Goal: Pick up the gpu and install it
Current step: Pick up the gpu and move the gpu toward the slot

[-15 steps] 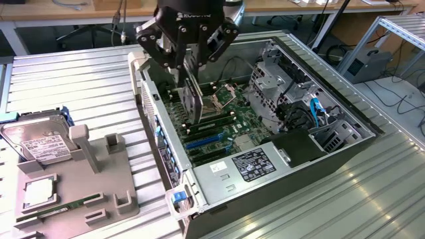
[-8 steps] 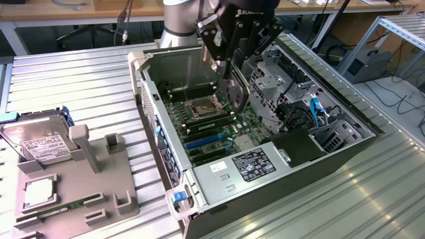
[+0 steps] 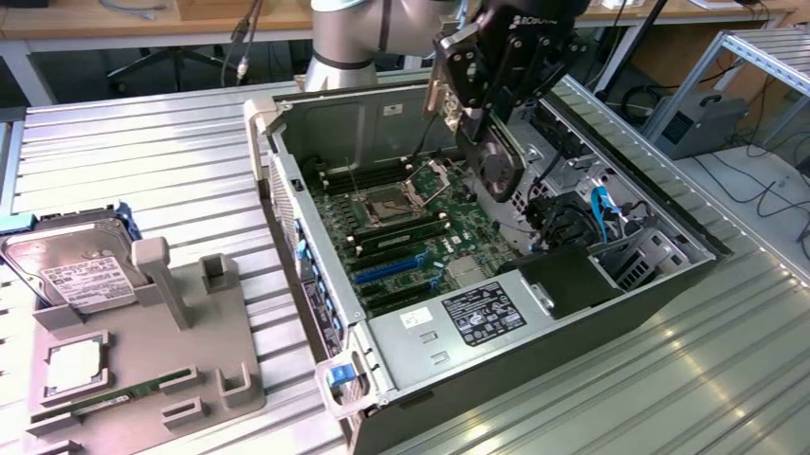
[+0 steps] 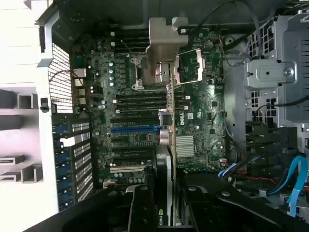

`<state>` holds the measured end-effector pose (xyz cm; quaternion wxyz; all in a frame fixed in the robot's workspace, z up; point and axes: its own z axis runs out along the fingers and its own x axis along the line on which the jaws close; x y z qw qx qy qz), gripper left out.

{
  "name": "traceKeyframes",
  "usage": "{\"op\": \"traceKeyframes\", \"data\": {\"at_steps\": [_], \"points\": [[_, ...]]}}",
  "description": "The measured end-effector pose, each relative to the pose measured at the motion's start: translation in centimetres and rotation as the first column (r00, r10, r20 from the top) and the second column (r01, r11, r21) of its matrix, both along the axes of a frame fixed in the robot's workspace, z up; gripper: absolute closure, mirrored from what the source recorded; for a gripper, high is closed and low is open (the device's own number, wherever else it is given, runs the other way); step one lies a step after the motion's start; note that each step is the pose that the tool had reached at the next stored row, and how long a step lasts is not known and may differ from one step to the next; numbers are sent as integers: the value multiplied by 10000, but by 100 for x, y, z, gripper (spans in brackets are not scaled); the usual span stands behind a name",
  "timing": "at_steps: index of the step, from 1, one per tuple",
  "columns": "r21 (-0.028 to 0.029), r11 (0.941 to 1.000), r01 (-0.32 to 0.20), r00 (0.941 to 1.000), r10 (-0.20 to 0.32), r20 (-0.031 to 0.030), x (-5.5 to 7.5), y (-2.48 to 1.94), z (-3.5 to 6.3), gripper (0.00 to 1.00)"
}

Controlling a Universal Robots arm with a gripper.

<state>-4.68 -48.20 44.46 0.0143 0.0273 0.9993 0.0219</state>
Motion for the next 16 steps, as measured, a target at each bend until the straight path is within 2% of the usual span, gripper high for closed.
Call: {"op": "traceKeyframes", "data": {"at_steps": [6,9,16], "points": [[0,10000,0,10000,0,0,244,-1,0,73],[-1,10000,0,10000,0,0,429,0,0,73],[0,10000,-1,10000,1,0,774,0,0,73]]}}
